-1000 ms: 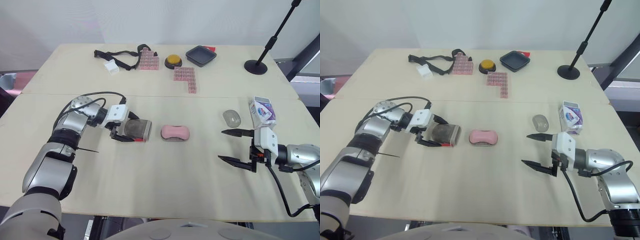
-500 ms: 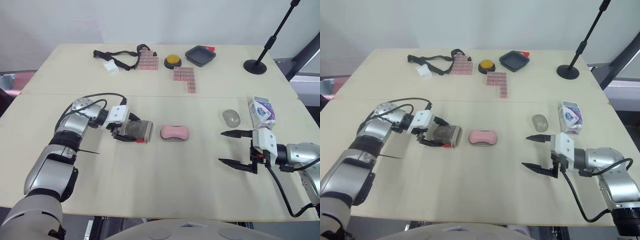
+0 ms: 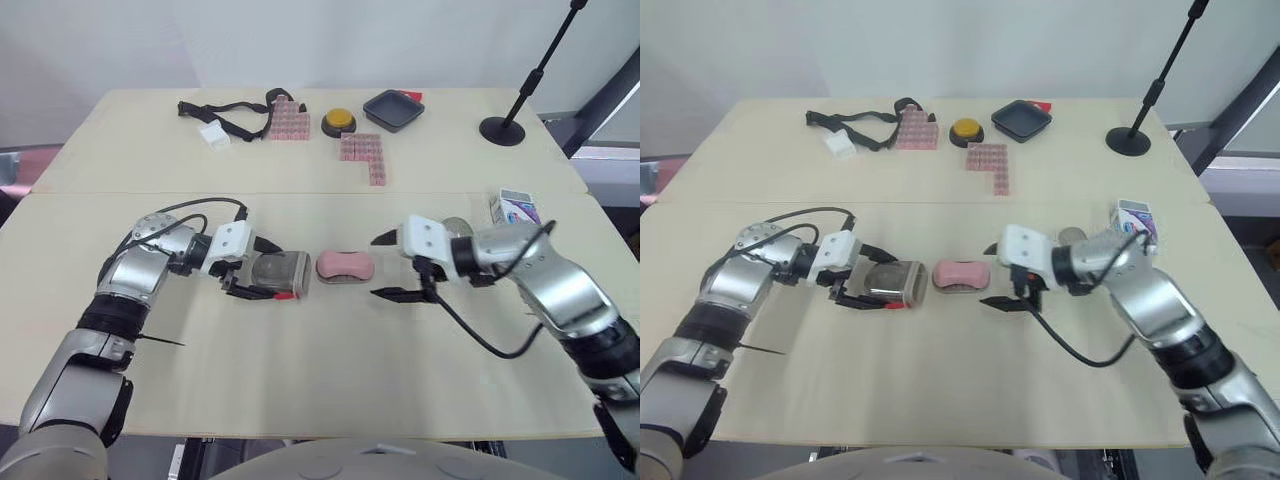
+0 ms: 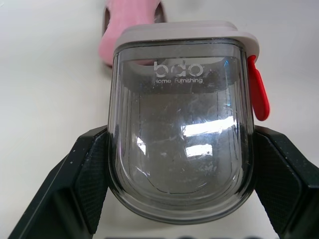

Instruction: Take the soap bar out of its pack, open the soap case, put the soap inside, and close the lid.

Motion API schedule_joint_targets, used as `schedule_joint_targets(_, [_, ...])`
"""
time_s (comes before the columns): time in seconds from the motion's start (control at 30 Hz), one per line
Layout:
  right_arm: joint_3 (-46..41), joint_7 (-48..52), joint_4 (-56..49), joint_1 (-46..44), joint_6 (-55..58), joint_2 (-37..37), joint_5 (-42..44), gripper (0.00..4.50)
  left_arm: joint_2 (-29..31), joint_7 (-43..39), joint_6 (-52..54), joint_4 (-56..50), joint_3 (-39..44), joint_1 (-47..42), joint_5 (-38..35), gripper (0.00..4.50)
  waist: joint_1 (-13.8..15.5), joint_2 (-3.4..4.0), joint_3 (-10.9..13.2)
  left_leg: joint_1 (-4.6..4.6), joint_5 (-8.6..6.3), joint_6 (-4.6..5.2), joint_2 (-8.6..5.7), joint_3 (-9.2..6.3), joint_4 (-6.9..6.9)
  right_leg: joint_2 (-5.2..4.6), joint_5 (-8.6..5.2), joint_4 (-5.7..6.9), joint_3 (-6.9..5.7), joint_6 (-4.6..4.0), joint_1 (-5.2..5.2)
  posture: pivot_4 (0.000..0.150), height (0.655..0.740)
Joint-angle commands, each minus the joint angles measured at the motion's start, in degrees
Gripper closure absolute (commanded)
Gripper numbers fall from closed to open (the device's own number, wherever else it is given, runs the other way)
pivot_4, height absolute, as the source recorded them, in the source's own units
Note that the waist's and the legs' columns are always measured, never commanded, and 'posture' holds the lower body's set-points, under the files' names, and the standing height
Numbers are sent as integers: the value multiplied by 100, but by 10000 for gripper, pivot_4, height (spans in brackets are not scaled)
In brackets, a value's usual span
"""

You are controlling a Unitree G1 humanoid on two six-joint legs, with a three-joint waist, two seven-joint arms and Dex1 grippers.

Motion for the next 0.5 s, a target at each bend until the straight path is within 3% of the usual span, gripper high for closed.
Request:
schedule_joint_targets(0.03, [279,-124,329,-458,214,343,-215,0,103,138,185,-405,120,138,-112,10234,-15,2,1,2,0,0,0,1,0,0,0,0,2,0,1,1500,7400])
schedule_joint_targets(0.5, [955,-21,1158,-973,466,841,-687,0,173,307,218,-536,121,271,-100,10234,-5,2,1,2,1,-1,0,2,0,2,0,3,1,0,-1,1500,7400])
